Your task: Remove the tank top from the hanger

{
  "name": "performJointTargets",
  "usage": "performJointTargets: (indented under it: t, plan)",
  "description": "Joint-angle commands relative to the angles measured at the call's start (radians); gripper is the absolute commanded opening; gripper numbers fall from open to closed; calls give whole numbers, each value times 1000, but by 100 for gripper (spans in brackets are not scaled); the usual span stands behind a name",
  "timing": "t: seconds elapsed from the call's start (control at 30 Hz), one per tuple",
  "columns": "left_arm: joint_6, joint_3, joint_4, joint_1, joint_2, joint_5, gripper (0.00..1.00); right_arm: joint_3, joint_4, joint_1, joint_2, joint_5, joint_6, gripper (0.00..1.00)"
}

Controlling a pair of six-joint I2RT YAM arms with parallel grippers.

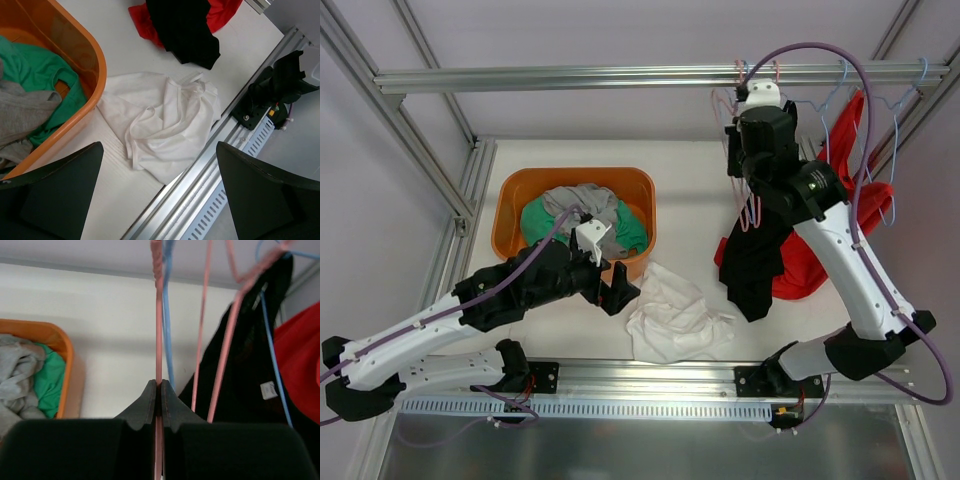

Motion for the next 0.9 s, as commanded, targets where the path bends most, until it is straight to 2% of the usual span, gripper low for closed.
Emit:
performJointTargets:
  t: [0.0, 0.2, 0.33, 0.5, 0.53, 0.57, 0.6, 0.67, 0.7, 0.73, 0.77, 0.8, 0.87]
  plan:
    - [-24, -3, 19, 1, 13, 26, 99, -75, 72, -86, -94, 24, 75, 0]
    - [-50, 5, 63, -5, 95, 77, 99, -169, 118, -137, -148, 12, 92, 0]
    - [-59, -5, 111, -25, 138, 90, 99, -180, 141, -138, -164, -101, 78, 0]
    - [-59, -11, 143, -40, 204, 89, 99, -193, 168, -143, -188, -137, 49, 1]
    - [-61, -17, 161, -43, 214, 89, 99, -195, 168, -146, -194, -134, 49, 5]
    - [-61, -21, 172, -48, 230, 92, 99, -196, 167, -150, -196, -134, 49, 14]
    - [-59, -24, 183, -49, 241, 95, 99, -204, 168, -155, -199, -135, 49, 29]
    - [-61, -29, 201, -54, 281, 97, 99, -219, 168, -155, -217, -163, 54, 39]
    - [-61, -29, 204, -58, 296, 94, 99, -226, 167, -155, -228, -180, 57, 64]
    - [-61, -26, 208, -62, 312, 91, 99, -245, 167, -155, -239, -198, 63, 73]
    - [-58, -26, 209, -69, 345, 75, 99, -259, 165, -154, -271, -232, 69, 91]
    - [-56, -20, 211, -74, 364, 69, 99, -270, 165, -154, -291, -247, 74, 99]
    - [-50, -17, 211, -81, 420, 51, 99, -314, 151, -145, -338, -269, 77, 99]
